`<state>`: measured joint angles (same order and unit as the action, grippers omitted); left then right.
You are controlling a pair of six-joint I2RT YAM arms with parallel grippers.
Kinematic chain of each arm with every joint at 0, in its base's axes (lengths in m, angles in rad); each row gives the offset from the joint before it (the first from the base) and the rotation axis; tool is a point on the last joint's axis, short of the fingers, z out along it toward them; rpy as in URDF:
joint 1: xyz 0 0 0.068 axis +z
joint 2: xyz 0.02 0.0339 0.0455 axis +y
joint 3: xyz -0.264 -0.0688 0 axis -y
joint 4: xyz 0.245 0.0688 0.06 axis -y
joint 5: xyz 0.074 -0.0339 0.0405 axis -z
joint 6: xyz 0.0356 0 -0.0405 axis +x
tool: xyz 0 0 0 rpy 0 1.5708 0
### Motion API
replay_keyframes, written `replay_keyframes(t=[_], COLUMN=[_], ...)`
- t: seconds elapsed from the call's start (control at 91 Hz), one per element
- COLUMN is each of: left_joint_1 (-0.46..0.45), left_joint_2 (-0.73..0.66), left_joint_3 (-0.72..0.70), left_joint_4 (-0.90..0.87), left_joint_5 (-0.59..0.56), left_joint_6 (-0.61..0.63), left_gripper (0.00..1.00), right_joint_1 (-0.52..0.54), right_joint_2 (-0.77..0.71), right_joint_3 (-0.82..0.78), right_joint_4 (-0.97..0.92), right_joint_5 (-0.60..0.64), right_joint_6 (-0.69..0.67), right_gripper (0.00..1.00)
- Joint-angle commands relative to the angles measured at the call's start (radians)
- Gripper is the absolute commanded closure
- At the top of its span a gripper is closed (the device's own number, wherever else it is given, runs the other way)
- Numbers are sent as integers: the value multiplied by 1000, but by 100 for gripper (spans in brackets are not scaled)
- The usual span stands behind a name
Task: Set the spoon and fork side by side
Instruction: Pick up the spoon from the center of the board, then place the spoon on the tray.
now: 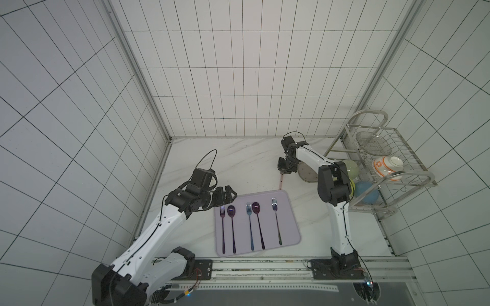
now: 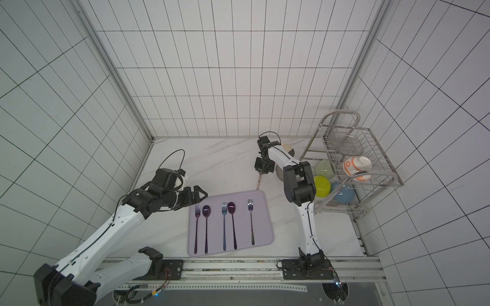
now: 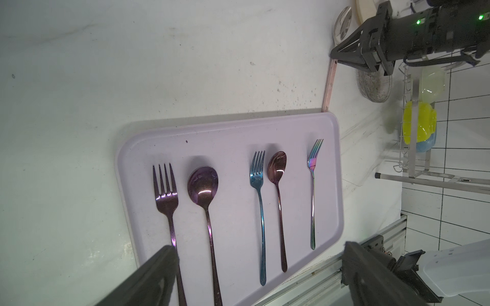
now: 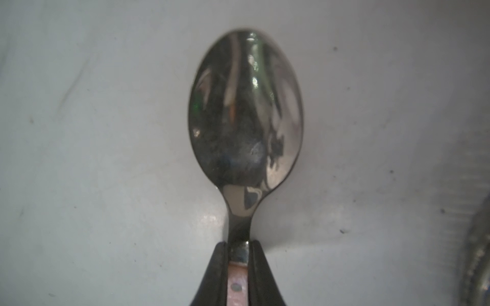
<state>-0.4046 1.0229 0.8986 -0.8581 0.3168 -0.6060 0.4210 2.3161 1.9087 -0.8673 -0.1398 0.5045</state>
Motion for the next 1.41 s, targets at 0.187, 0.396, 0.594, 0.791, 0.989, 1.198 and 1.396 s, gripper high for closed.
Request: replay_keyframes(t=[0.187,0.396,0.594,0.791,0.989,1.198,1.396], left_joint_1=[0,0,0,0,1,1,1], left_joint_2=[-56,-99,-166,-252,-300,-293,-302], left_joint_3=[-7,-7,-9,-32,-49,-56,-60], left_joint_4=[-26,-43,-66,-75,-99,-86,-84], left_joint_5=[-31,-63,-185,-298,-327,-314,-306], left_joint_6=[-2,-12,-39,-34,-18,-11,-9], left_gripper=[2,2,2,2,2,2,1], right_joint_1=[-33,-51,-11,138,312,386,397], right_joint_2=[54,-33,-284,-579,-757,-719,-695], right_joint_3=[123,178,-86,-508,-823,-905,-934], right_joint_4=[-86,-160,-175,-120,41,129,174], right_joint_5=[120,200,201,172,117,130,134], right_joint_6=[-121,-246,-301,-176,79,182,207], right_gripper=[95,97,97,97,96,97,97])
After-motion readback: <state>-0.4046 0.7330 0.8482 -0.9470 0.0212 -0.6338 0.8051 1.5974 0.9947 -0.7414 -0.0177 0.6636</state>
